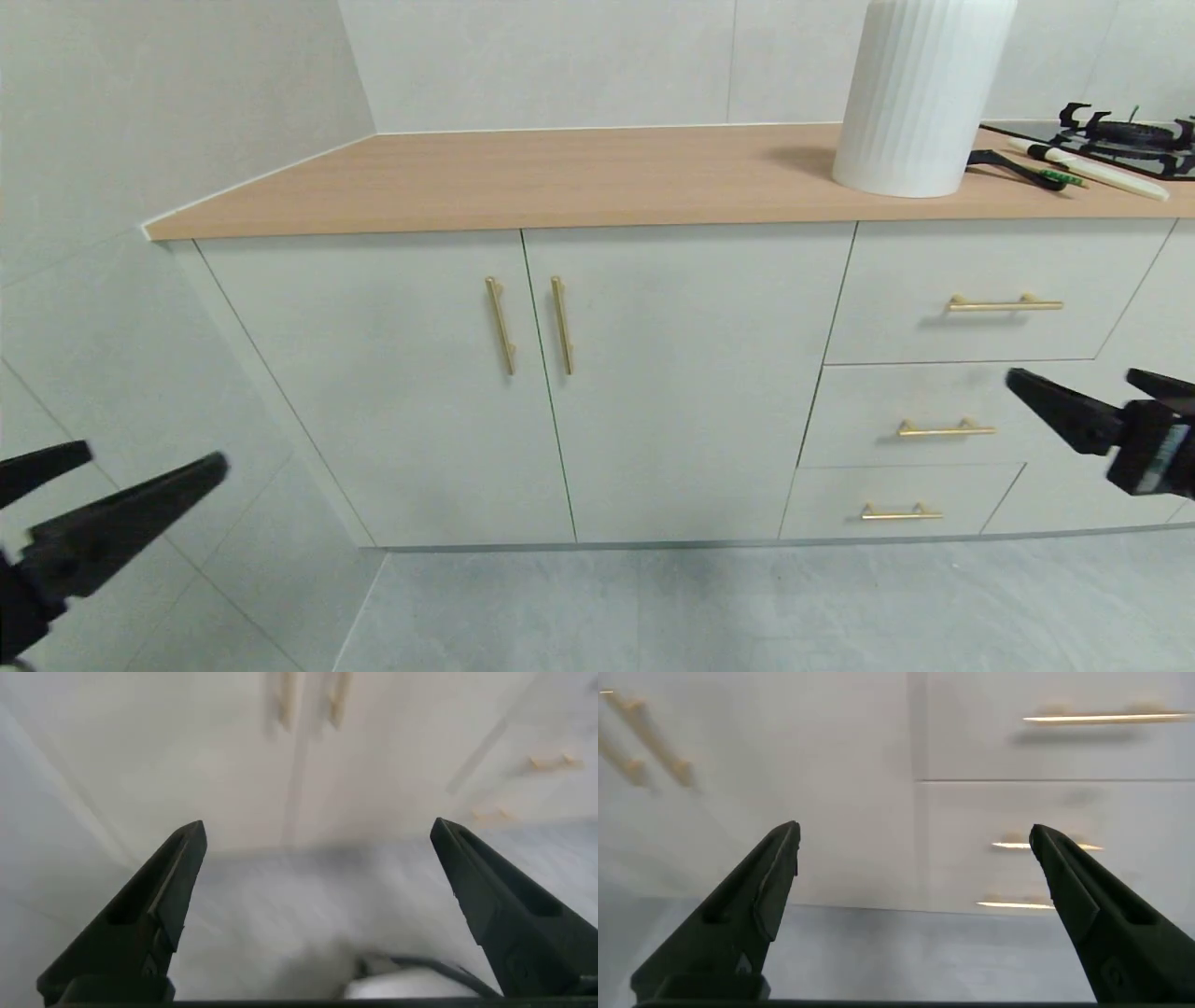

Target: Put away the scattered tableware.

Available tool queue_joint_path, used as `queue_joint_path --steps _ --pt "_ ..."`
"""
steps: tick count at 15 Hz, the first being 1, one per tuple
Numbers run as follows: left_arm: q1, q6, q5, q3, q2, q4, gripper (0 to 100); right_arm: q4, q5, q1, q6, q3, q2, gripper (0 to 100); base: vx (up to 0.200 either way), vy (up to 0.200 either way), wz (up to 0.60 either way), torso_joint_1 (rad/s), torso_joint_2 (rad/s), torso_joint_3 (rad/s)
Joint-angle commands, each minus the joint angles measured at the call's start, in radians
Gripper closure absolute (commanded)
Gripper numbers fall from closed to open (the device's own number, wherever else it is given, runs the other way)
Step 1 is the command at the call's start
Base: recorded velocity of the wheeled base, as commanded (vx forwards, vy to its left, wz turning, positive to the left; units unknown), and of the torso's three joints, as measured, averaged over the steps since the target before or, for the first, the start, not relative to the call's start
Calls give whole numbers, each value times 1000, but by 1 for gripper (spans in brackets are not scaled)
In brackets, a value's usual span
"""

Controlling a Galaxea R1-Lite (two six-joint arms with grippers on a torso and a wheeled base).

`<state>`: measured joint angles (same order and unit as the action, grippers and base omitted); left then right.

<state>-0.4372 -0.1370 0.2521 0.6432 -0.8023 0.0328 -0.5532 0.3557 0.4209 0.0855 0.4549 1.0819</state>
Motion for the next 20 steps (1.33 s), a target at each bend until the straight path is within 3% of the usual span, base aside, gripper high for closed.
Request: queue_joint_path --steps 1,3,6,8,10,12,13,14,15,17,19,20 --pt "117 149 10 -80 350 4 0 154 11 -113 -52 -78 -376 0 0 0 0 0 0 0" --pt "170 168 27 -77 465 36 0 289 11 -157 -89 -76 -573 0 0 0 0 0 0 0" --pt "207 172 29 -71 604 121 0 460 3 -269 -138 -74 -815 0 0 0 0 0 0 0" --pt "279 178 19 -99 698 151 0 552 0 -283 -162 -87 -950 0 0 0 0 0 0 0" --pt "315 177 32 -132 706 145 0 584 9 -304 -173 -107 -982 0 0 0 0 0 0 0" --pt "333 172 75 -140 706 145 0 588 -1 -383 -168 -108 -1011 0 0 0 0 0 0 0" --pt "362 172 93 -142 710 145 0 595 -4 -406 -168 -116 -1039 0 0 0 0 0 0 0" --pt "417 182 72 -148 762 157 0 599 -14 -430 -168 -151 -1067 0 0 0 0 0 0 0" --pt "434 203 21 -175 802 174 0 598 -17 -429 -167 -182 -1073 0 0 0 0 0 0 0" --pt "436 212 6 -272 802 168 0 588 -87 -425 -159 -292 -1080 0 0 0 0 0 0 0" --pt "436 214 -24 -441 802 59 0 478 -225 -425 -141 -455 -1080 0 0 0 0 0 0 0" --pt "436 241 -47 -580 802 -105 0 503 -279 -425 -118 -453 -1080 0 0 0 0 0 0 0"
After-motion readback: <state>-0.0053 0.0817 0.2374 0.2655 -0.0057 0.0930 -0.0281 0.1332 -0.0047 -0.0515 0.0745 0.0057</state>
